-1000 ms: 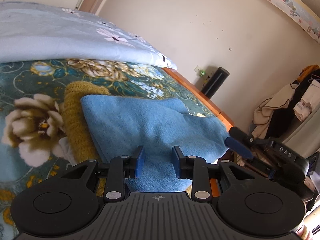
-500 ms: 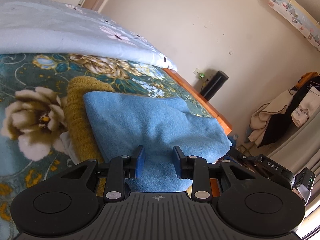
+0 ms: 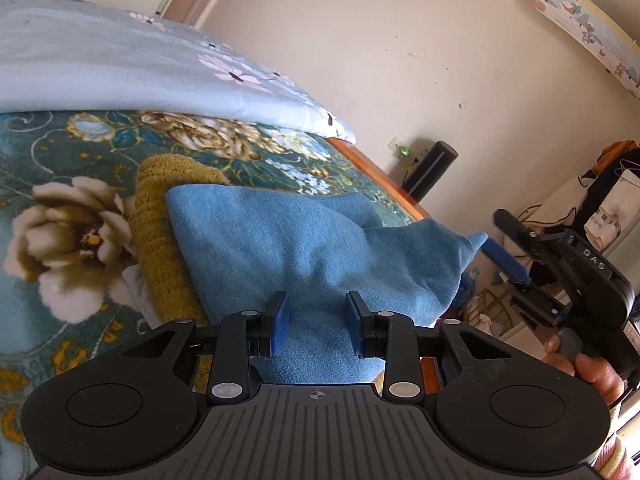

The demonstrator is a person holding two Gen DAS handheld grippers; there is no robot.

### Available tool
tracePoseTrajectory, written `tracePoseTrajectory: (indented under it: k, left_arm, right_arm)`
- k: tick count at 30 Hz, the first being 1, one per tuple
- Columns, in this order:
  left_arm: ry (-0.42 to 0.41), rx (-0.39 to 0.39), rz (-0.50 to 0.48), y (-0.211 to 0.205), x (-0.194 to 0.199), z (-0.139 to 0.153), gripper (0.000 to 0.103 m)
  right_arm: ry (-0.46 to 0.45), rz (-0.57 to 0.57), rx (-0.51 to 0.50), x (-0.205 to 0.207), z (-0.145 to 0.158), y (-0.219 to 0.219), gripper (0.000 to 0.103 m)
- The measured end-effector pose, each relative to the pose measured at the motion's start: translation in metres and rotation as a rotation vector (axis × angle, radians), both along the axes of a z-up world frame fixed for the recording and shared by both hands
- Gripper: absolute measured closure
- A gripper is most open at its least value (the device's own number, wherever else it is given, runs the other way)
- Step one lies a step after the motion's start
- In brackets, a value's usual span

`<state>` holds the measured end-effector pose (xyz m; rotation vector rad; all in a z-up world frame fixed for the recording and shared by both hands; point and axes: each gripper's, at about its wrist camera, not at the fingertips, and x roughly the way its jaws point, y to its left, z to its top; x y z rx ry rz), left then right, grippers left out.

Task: Fold clothes
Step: 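Open both tools and release the shirt flat on the yellow knit garment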

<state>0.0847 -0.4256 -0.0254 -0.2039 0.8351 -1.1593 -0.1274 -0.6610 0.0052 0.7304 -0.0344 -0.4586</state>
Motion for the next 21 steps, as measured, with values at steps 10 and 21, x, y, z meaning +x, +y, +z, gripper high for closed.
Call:
tracePoseTrajectory:
  k: [10, 21]
  left_arm:
    - [0.002, -0.007, 0.001, 0.001, 0.001, -0.002, 0.075]
    - [0.006, -0.012, -0.015, -0.001, 0.002, -0.004, 0.075]
  right_arm:
    - [0.049, 0.064, -0.016, 0.006, -0.004, 0.003, 0.065]
    - [0.18, 0.079, 0.057, 0.023, -0.052, -0.007, 0.074]
